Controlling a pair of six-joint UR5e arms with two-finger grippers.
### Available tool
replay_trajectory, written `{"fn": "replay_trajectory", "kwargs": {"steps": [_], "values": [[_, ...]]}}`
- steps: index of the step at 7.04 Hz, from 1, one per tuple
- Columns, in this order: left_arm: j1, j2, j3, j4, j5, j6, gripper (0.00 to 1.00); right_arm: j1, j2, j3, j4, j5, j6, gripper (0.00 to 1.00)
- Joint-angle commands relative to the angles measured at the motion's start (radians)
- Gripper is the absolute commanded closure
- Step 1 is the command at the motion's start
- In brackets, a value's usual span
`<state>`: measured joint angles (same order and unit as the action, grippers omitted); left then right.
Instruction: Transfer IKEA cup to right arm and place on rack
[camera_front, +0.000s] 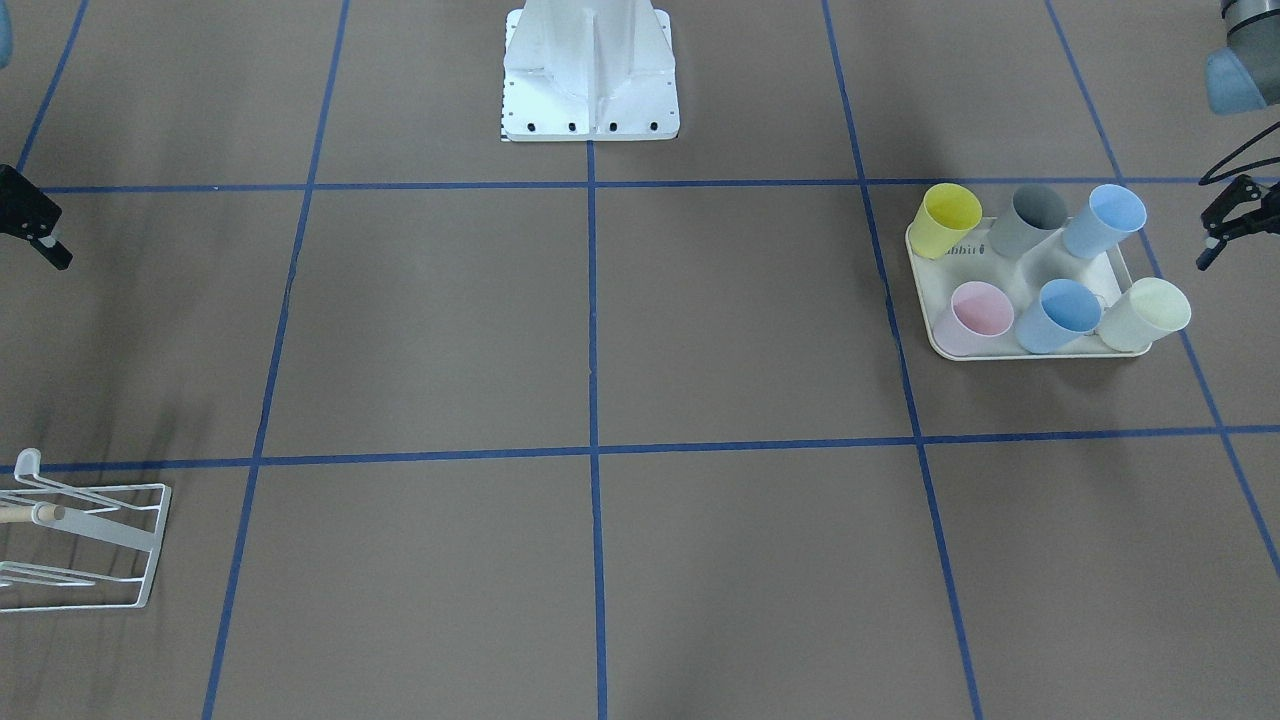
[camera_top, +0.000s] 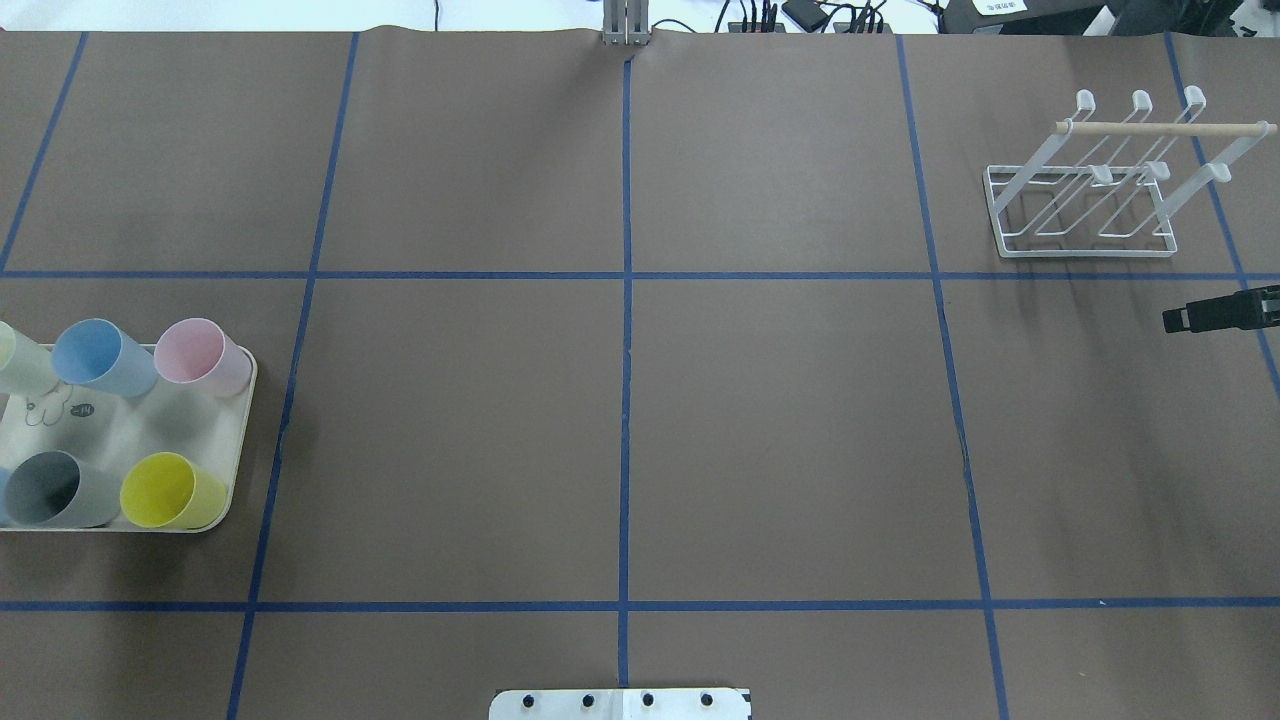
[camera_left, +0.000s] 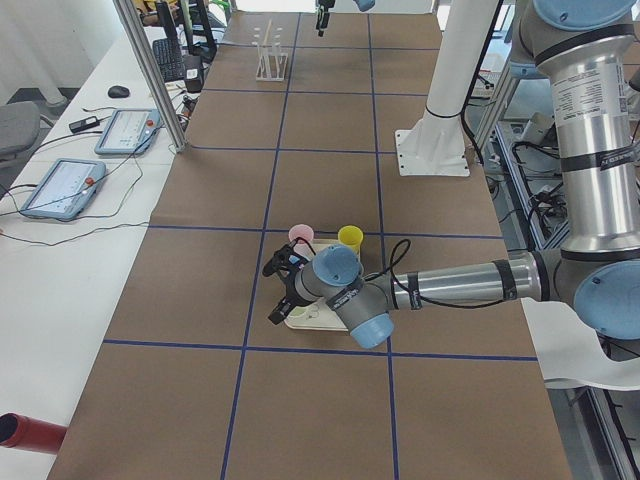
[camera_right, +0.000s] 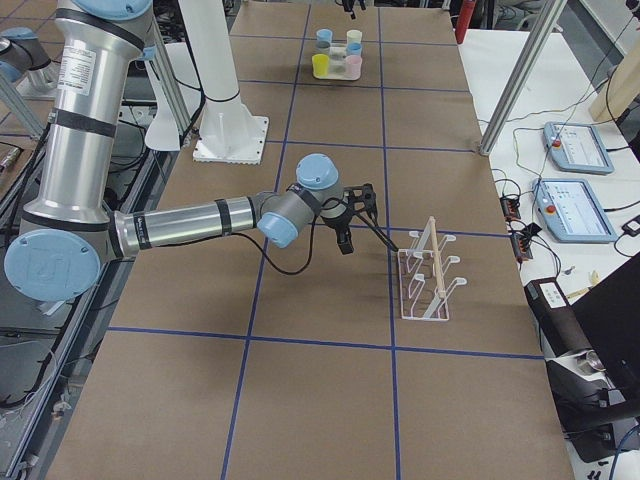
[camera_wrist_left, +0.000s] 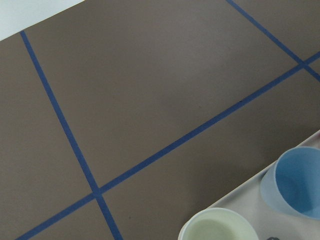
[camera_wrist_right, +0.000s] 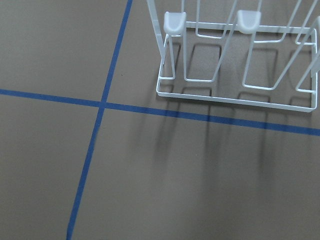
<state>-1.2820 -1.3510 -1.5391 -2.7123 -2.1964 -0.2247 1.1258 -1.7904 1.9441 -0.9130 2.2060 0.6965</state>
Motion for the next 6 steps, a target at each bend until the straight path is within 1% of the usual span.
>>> {"fn": "replay_trajectory", "kwargs": {"steps": [1, 2, 3, 4, 5, 6], "values": [[0.052, -0.017, 0.049, -0.034, 0.063, -0.03, 0.02, -0.011, 0.002, 0.004, 0.002, -0.006, 0.008, 0.0], [0.072, -0.034, 0.068, -0.035, 0.076, -0.03, 0.03, -0.011, 0.002, 0.004, 0.002, -0.006, 0.008, 0.0], [0.082, -0.066, 0.109, -0.035, 0.076, -0.028, 0.07, -0.009, 0.002, 0.004, 0.003, -0.006, 0.006, 0.0], [0.086, -0.086, 0.141, -0.052, 0.076, -0.027, 0.1, -0.011, 0.002, 0.004, 0.003, -0.006, 0.006, 0.0], [0.098, -0.088, 0.18, -0.096, 0.076, -0.027, 0.15, -0.011, 0.002, 0.004, 0.003, -0.006, 0.006, 0.0], [0.108, -0.088, 0.183, -0.118, 0.075, -0.028, 0.29, -0.011, 0.002, 0.004, 0.003, -0.006, 0.006, 0.0]]}}
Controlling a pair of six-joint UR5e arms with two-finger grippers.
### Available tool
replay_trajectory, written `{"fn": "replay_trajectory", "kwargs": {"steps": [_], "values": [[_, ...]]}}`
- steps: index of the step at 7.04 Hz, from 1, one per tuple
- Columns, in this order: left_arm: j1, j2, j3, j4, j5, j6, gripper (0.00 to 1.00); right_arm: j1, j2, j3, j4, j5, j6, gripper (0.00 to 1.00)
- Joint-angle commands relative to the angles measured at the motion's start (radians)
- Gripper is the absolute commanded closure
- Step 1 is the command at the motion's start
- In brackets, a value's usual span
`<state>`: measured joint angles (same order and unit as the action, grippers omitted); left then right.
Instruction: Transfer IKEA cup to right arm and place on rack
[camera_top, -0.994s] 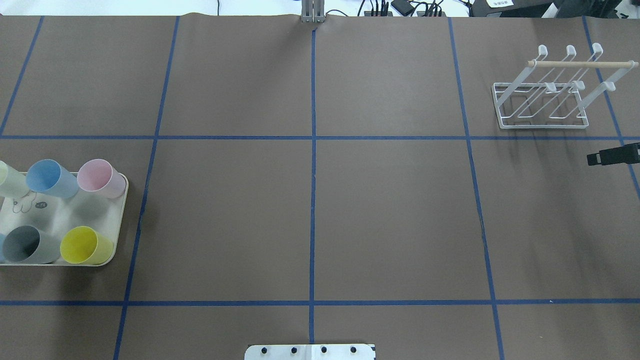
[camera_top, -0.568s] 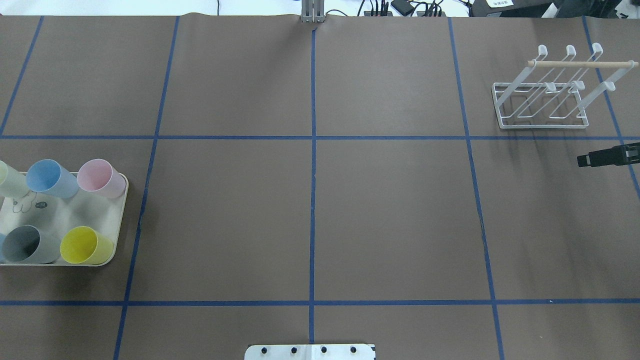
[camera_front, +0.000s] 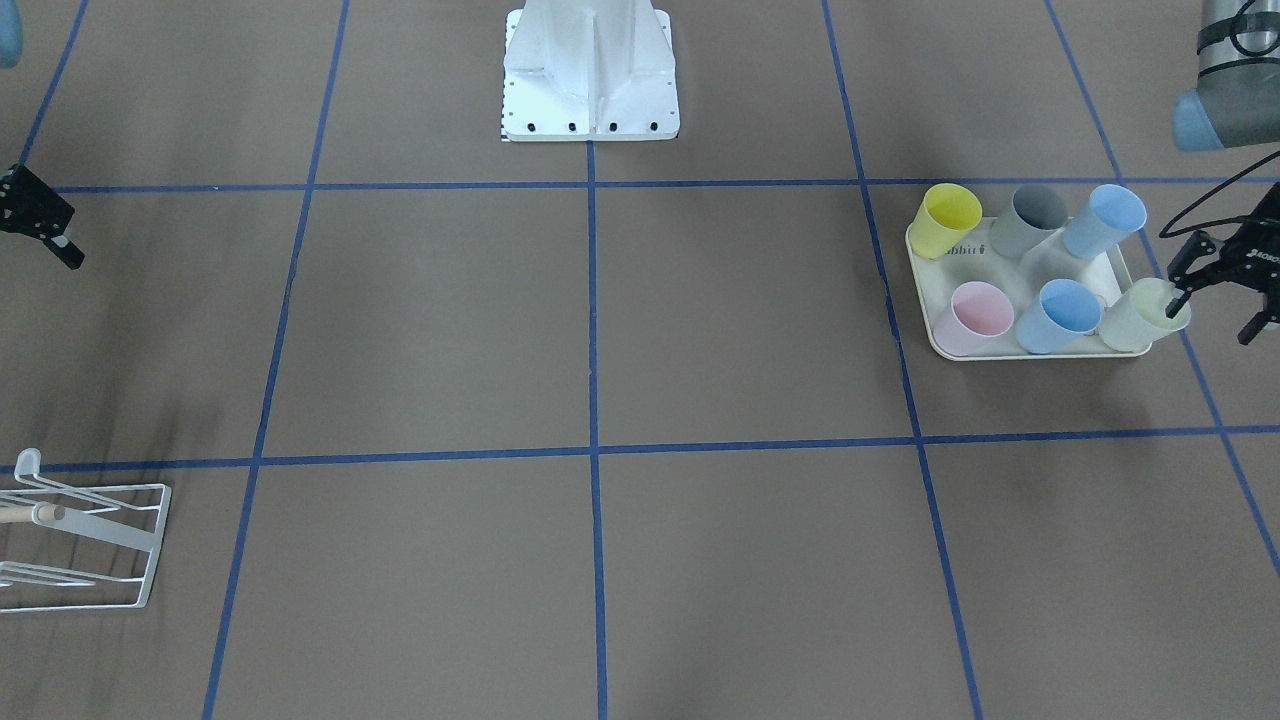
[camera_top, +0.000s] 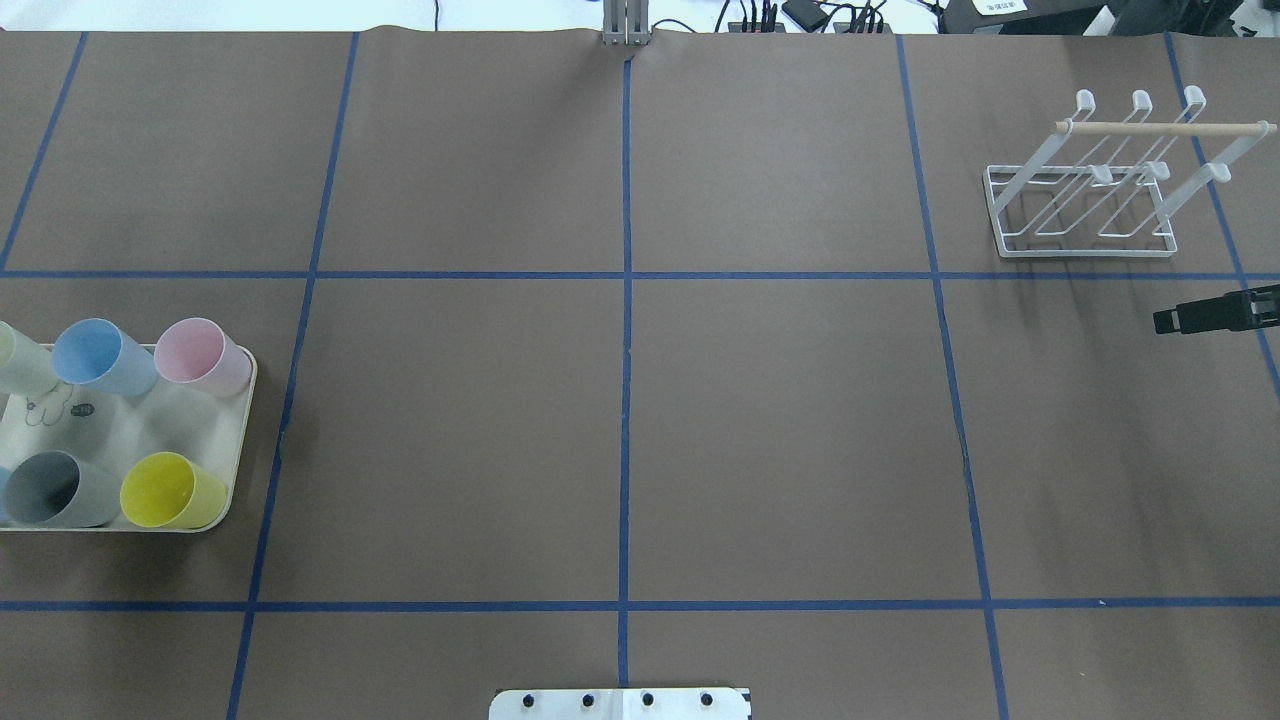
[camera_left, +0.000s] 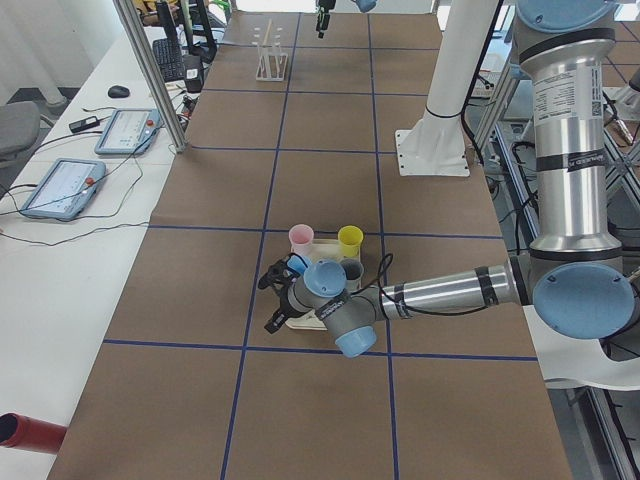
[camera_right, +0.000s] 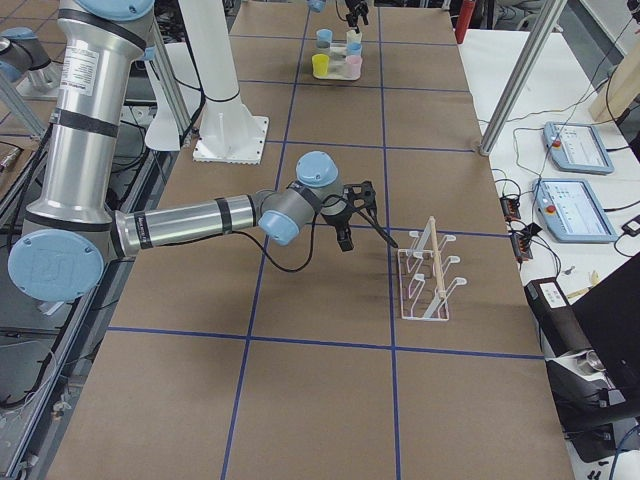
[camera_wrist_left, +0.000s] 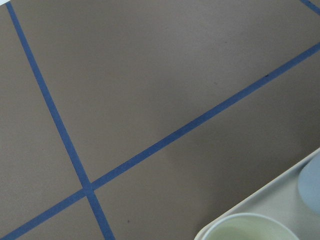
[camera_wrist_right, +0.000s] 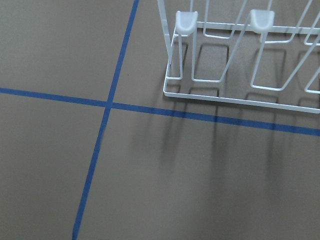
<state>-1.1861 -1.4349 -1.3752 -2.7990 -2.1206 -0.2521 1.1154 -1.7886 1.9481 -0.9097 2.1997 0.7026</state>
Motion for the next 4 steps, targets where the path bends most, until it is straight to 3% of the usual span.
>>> {"fn": "replay_trajectory", "kwargs": {"steps": [1, 4], "values": [[0.026, -0.002, 0.019, -0.033, -0.007, 0.002, 0.42, 0.0, -0.002, 0.0, 0.0, 0.0, 0.0, 0.0], [0.026, 0.008, 0.019, -0.078, -0.016, 0.007, 0.94, 0.0, -0.005, 0.0, 0.002, 0.002, 0.0, 0.0]]}}
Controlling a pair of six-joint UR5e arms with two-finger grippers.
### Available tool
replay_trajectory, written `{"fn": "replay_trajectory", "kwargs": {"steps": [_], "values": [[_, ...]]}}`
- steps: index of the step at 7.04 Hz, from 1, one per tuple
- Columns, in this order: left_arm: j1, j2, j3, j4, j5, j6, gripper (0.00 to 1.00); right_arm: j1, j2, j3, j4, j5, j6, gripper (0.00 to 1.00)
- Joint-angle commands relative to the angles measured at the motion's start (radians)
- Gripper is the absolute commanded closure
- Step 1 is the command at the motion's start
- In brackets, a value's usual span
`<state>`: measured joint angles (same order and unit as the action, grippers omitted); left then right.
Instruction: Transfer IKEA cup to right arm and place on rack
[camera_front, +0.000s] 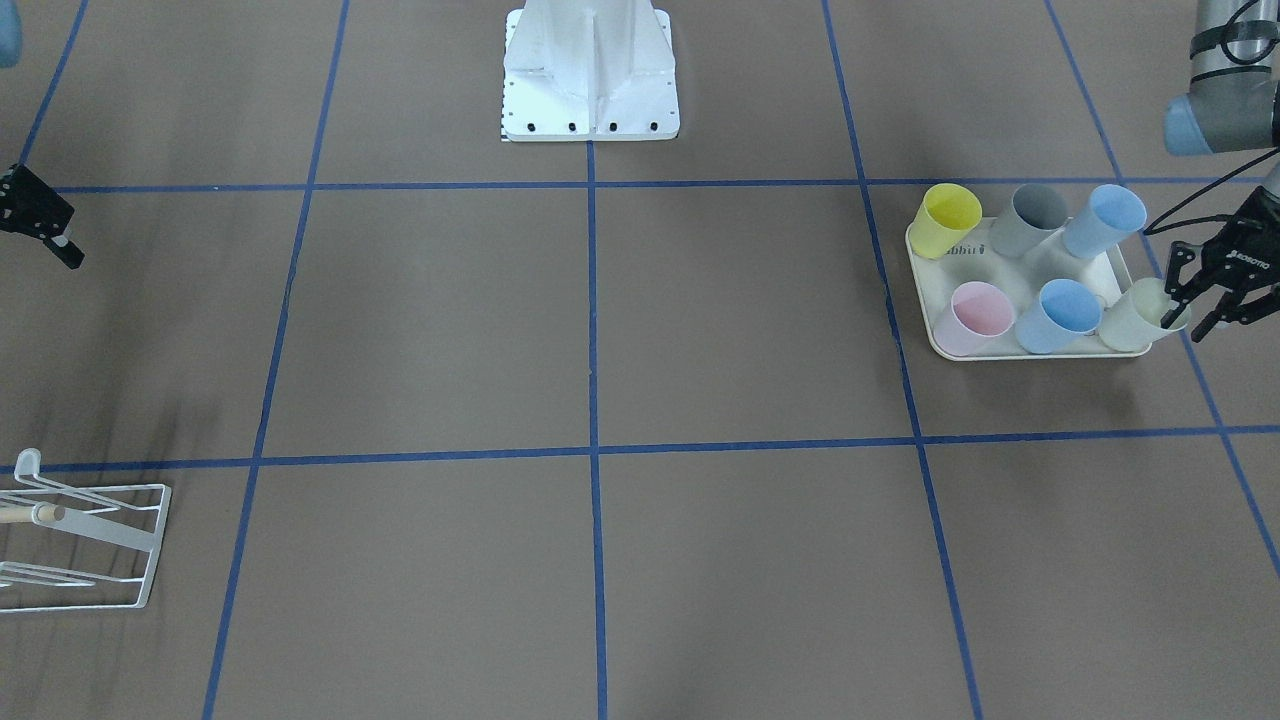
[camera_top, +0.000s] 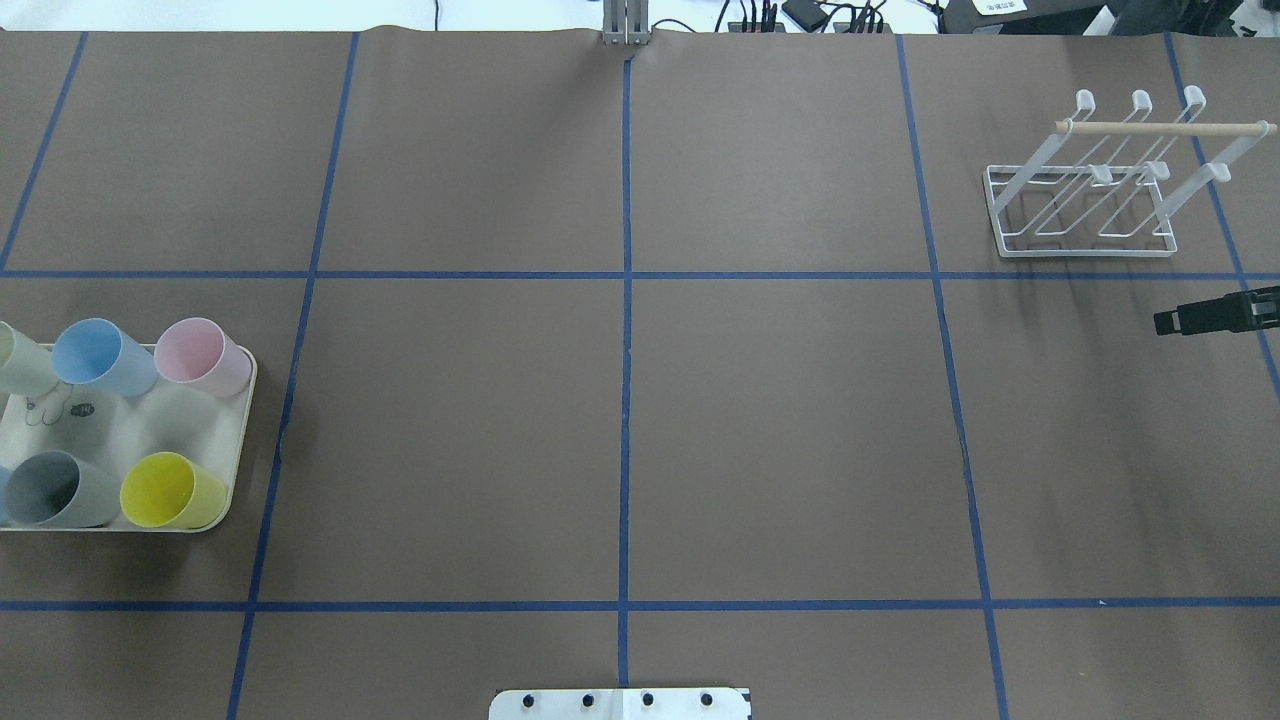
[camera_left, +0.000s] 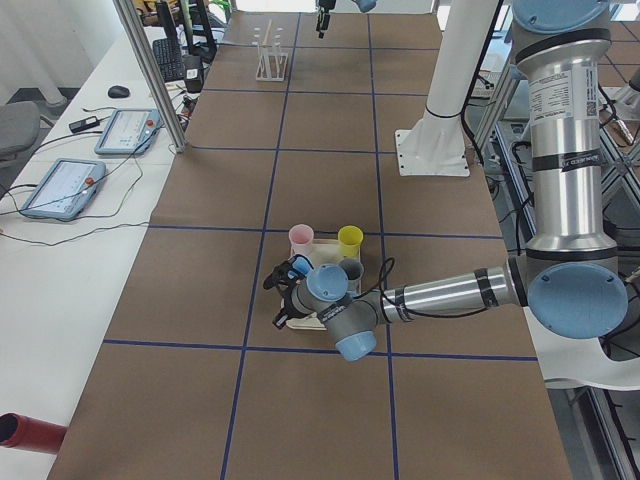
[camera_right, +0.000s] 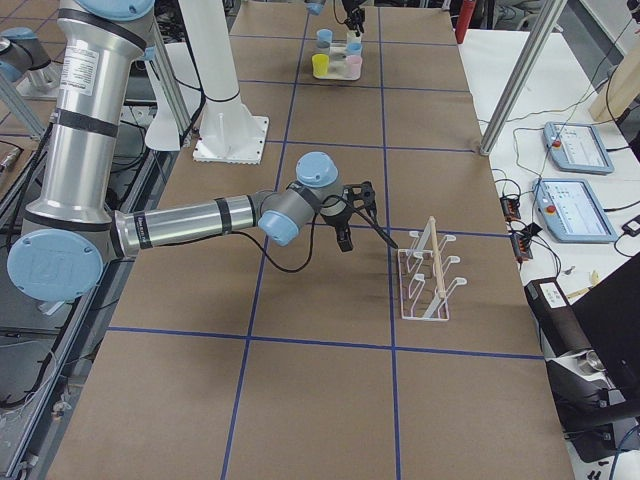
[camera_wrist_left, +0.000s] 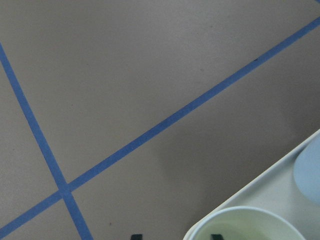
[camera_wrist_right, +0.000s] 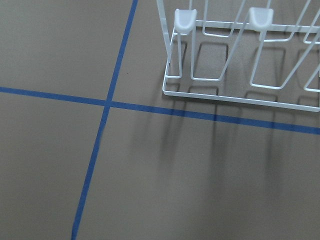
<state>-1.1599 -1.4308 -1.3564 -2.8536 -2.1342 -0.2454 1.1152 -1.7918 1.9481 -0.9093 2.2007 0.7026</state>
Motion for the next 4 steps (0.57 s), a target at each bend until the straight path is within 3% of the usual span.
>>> {"fn": "replay_trajectory", "kwargs": {"steps": [1, 3, 4], "values": [[0.0, 0.007, 0.0, -0.042, -0.027, 0.0, 1.0, 0.0, -0.001, 0.0, 0.001, 0.001, 0.0, 0.0], [-0.004, 0.01, -0.013, -0.044, -0.056, -0.002, 1.0, 0.0, 0.003, 0.0, 0.001, 0.002, -0.009, 0.0], [-0.011, 0.001, -0.026, -0.036, -0.12, -0.002, 1.0, -0.002, 0.008, -0.001, 0.001, 0.001, -0.009, 0.0]]}}
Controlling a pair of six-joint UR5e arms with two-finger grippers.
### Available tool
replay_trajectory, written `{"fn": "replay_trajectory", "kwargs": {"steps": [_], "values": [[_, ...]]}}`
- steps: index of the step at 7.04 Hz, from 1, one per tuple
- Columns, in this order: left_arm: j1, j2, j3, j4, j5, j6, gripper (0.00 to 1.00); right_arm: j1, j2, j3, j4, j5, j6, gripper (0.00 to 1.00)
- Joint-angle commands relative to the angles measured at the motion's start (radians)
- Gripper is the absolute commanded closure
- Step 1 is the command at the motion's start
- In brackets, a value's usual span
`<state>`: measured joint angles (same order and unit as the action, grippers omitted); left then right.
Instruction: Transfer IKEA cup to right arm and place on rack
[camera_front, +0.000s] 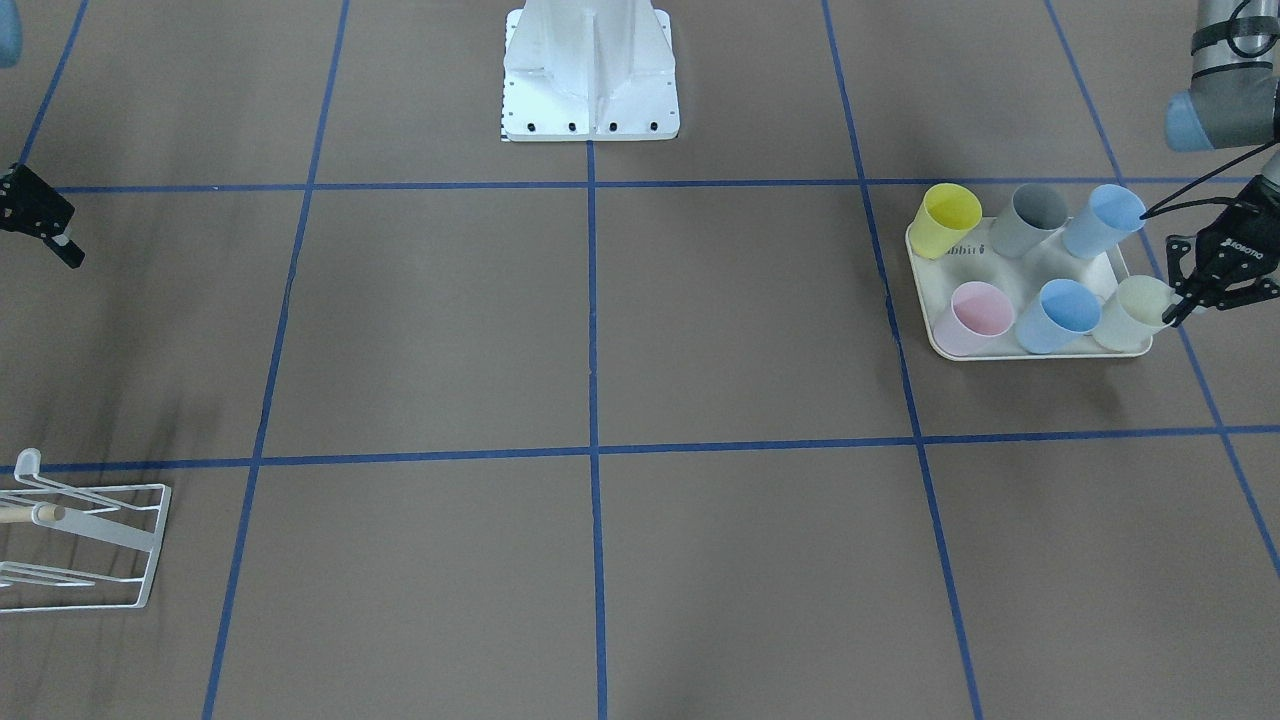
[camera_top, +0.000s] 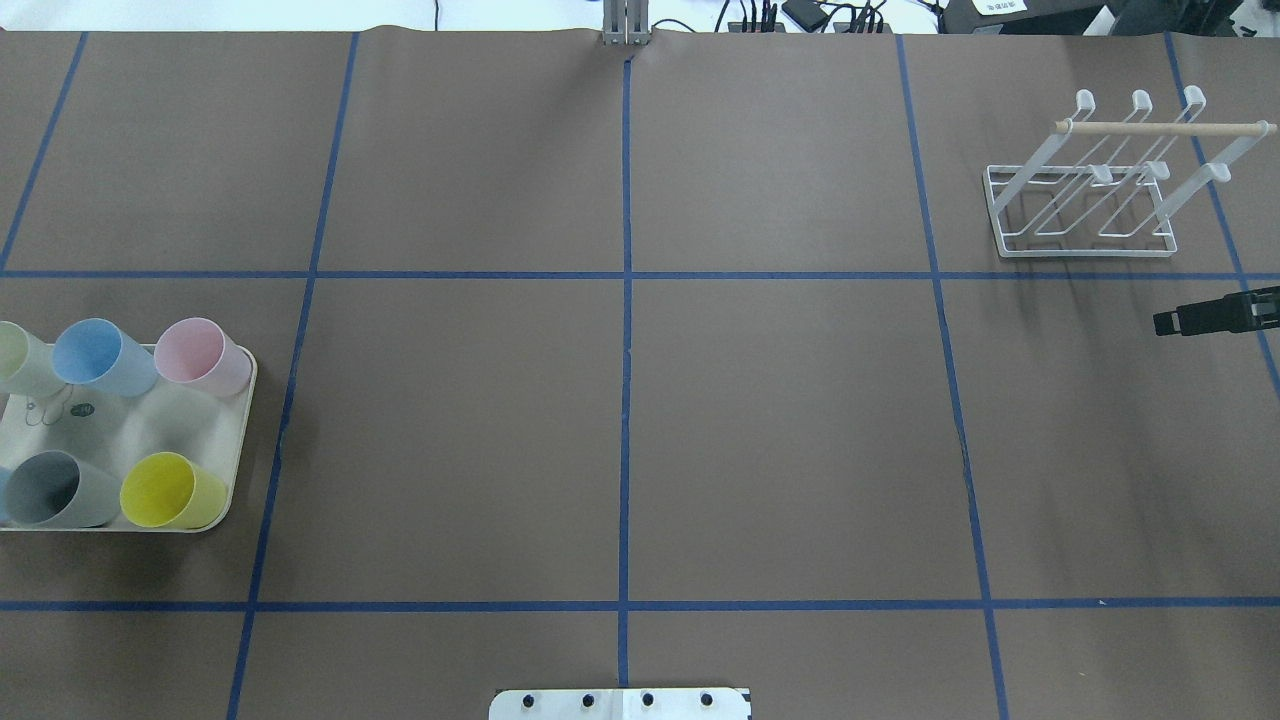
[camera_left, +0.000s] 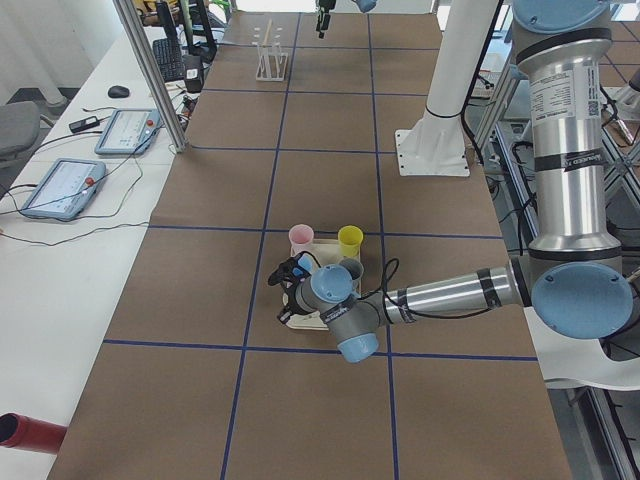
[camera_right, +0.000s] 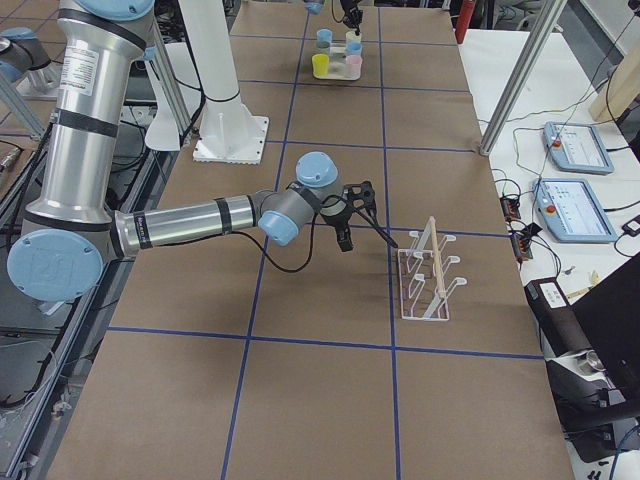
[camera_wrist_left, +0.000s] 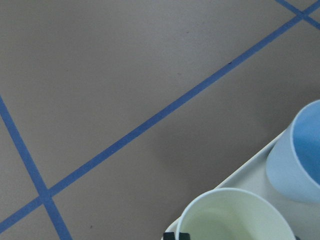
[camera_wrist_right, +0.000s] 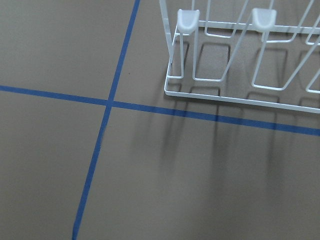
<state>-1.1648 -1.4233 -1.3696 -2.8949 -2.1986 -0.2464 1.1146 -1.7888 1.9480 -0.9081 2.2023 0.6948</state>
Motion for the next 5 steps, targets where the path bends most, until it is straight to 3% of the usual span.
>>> {"fn": "replay_trajectory", "kwargs": {"steps": [1, 3, 5], "values": [[-0.086, -0.017, -0.019, 0.017, -0.096, -0.001, 1.0, -0.001, 0.015, 0.0, 0.002, -0.001, -0.001, 0.0], [-0.207, -0.067, -0.06, 0.115, -0.121, -0.013, 1.0, -0.001, 0.063, -0.001, 0.056, 0.002, 0.0, 0.01], [-0.256, -0.077, -0.232, 0.3, -0.165, -0.104, 1.0, -0.001, 0.109, -0.035, 0.211, -0.002, -0.003, 0.02]]}}
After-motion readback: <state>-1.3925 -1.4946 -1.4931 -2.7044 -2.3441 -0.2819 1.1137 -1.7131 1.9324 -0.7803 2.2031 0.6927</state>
